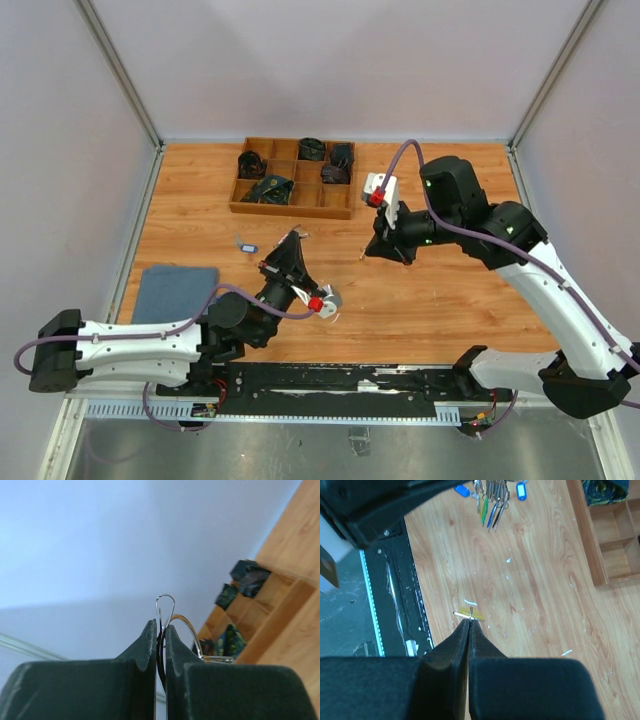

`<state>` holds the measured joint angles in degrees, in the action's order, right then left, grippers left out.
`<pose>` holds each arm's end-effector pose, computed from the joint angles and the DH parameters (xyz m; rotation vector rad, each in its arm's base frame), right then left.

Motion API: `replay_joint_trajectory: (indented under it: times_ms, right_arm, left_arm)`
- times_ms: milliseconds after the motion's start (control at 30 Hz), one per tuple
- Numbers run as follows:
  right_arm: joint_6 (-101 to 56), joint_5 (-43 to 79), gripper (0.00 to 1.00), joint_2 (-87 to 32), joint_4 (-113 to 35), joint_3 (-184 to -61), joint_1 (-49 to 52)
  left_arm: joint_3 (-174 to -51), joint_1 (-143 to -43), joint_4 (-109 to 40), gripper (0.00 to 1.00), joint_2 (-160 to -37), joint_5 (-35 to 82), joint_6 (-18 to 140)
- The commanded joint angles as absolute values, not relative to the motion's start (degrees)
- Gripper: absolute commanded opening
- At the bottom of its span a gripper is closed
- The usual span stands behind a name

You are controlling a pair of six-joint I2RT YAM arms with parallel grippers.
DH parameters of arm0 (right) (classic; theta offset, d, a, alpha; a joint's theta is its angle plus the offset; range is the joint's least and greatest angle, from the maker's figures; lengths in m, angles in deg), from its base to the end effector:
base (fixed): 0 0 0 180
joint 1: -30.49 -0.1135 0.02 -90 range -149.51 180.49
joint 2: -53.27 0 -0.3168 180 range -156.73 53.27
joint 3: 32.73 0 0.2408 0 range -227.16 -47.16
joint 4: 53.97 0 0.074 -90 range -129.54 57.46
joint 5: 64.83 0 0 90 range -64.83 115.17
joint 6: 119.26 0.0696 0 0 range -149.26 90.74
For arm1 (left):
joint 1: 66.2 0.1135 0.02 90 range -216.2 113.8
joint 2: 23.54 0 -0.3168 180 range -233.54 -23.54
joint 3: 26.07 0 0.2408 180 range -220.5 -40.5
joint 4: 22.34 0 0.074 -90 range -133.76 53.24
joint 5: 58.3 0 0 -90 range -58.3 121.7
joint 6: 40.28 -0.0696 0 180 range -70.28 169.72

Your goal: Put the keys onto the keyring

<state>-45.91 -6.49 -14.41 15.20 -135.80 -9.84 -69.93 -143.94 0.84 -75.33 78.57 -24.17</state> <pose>0.1340 0.1616 0.4719 -1.3133 1.7363 0.8332 0.0878 -0.1650 0.3612 1.0158 0.9727 0.4761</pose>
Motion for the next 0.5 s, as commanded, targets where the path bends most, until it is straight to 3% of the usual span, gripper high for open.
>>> replay_joint_trajectory:
  times_ms: [0,467]
  right_arm:
    - [-42.97,-7.35,0.01,-16.55,15.67,-140.11,-9.38]
    - [-35.46,-3.13,0.0,-22.78,11.3,-146.49,-16.61]
  left_arm:
    - [-65.27,-144.51,26.1,0.01,-77.28,75.97,-44.81]
    - [-61.38,-144.51,25.2,0.0,-78.84,75.66,-56.91]
